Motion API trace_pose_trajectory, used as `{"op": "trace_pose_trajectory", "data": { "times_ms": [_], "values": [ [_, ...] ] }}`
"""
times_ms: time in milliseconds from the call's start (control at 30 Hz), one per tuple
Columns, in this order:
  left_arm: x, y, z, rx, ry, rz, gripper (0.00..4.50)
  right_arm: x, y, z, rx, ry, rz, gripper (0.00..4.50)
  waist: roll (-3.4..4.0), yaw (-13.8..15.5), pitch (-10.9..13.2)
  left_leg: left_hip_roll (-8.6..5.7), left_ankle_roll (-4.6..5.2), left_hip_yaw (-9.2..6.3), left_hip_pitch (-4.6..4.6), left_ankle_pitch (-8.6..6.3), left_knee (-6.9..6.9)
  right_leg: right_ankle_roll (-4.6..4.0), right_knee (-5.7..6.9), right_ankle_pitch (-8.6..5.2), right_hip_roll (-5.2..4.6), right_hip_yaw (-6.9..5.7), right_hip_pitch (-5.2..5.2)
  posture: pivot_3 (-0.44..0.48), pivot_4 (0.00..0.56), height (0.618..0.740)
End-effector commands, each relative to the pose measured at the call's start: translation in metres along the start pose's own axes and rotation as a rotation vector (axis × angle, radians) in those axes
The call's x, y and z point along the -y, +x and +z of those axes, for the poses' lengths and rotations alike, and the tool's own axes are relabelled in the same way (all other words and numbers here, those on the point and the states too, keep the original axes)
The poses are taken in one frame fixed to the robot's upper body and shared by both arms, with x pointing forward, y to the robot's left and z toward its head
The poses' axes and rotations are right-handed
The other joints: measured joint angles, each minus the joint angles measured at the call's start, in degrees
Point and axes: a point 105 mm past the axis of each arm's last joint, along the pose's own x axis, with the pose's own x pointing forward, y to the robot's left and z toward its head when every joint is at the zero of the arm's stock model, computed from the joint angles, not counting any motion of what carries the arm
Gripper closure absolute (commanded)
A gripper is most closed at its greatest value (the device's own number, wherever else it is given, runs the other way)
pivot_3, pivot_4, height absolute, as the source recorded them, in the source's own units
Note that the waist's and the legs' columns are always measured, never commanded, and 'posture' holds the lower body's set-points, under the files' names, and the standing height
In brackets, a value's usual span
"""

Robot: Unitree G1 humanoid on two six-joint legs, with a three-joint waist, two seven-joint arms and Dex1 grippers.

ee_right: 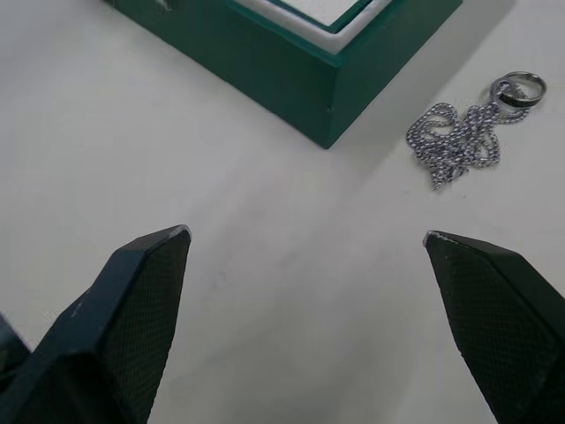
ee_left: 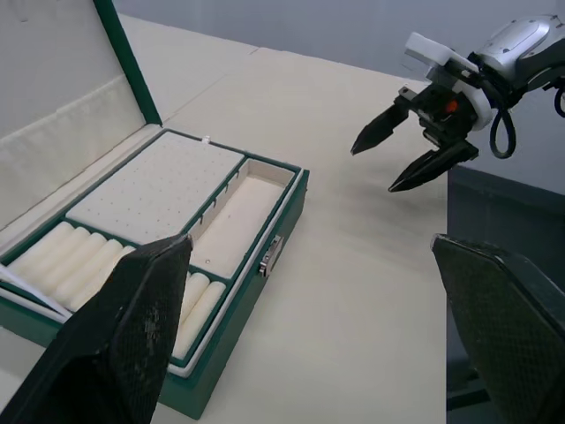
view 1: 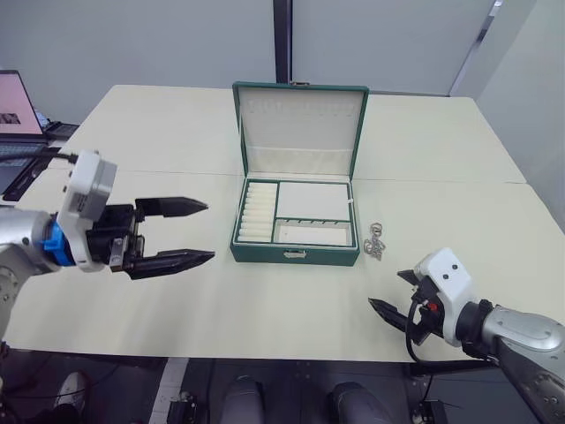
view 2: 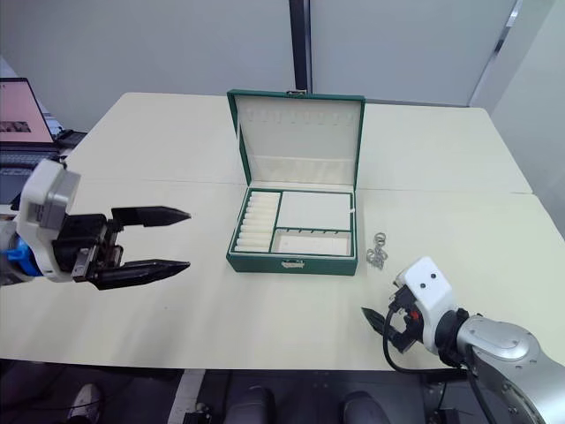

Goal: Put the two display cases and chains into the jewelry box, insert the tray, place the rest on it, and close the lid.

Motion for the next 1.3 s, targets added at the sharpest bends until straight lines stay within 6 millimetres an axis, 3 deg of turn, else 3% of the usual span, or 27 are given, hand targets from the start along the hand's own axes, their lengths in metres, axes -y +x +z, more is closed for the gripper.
{"op": "trace_pose_trajectory", "data": {
  "times_ms": [33, 167, 333, 667, 1033, 1300],
  "values": [
    [0.01, 0.01, 0.011, -0.019, 0.035, -0.033, 0.0, 0.011, 0.009, 0.008, 0.044, 0.007, -0.083, 0.01, 0.01, -0.1, 0.0, 0.0, 0.0, 0.01, 0.0, 0.0, 0.0, 0.0, 0.0, 0.0, 0.0, 0.01, 0.01, 0.0, 0.15, 0.74],
    [0.012, 0.015, 0.02, -0.006, 0.036, -0.048, 0.0, 0.025, 0.024, 0.014, 0.06, 0.025, -0.15, 0.01, 0.0, 0.0, 0.0, 0.01, -0.01, -0.01, 0.0, 0.01, 0.0, 0.0, 0.04, 0.0, 0.03, 0.0, -0.01, 0.0, 0.15, 0.74],
    [0.001, 0.015, 0.028, 0.0, 0.032, -0.034, 0.0, 0.042, 0.041, 0.019, 0.08, 0.044, -0.226, 0.01, 0.0, 0.0, 0.0, -0.01, -0.01, 0.01, -0.01, 0.01, 0.01, 0.0, 0.03, 0.0, 0.03, 0.01, -0.01, 0.0, 0.15, 0.74],
    [-0.009, 0.016, 0.049, 0.013, 0.045, -0.019, 0.0, 0.051, 0.068, 0.008, 0.07, 0.071, -0.261, 0.01, 0.0, 0.1, 0.0, 0.0, -0.05, 0.05, -0.02, 0.03, 0.02, 0.0, 0.03, 0.0, 0.03, 0.02, -0.02, 0.0, 0.15, 0.74],
    [-0.013, 0.029, 0.073, 0.021, 0.055, -0.011, 0.0, 0.059, 0.08, -0.002, 0.071, 0.1, -0.277, 0.01, 0.0, 0.0, 0.0, 0.01, -0.13, 0.02, -0.01, 0.08, 0.07, 0.0, 0.05, 0.0, 0.04, 0.0, 0.02, 0.0, 0.15, 0.74],
    [-0.02, 0.026, 0.071, 0.024, 0.003, 0.009, 0.0, 0.059, 0.087, -0.001, 0.08, 0.112, -0.268, 0.01, -0.02, 0.0, 0.0, 0.01, -0.18, 0.03, 0.01, 0.11, 0.09, 0.0, 0.08, 0.0, 0.05, 0.0, 0.03, 0.0, 0.15, 0.74]
  ]
}}
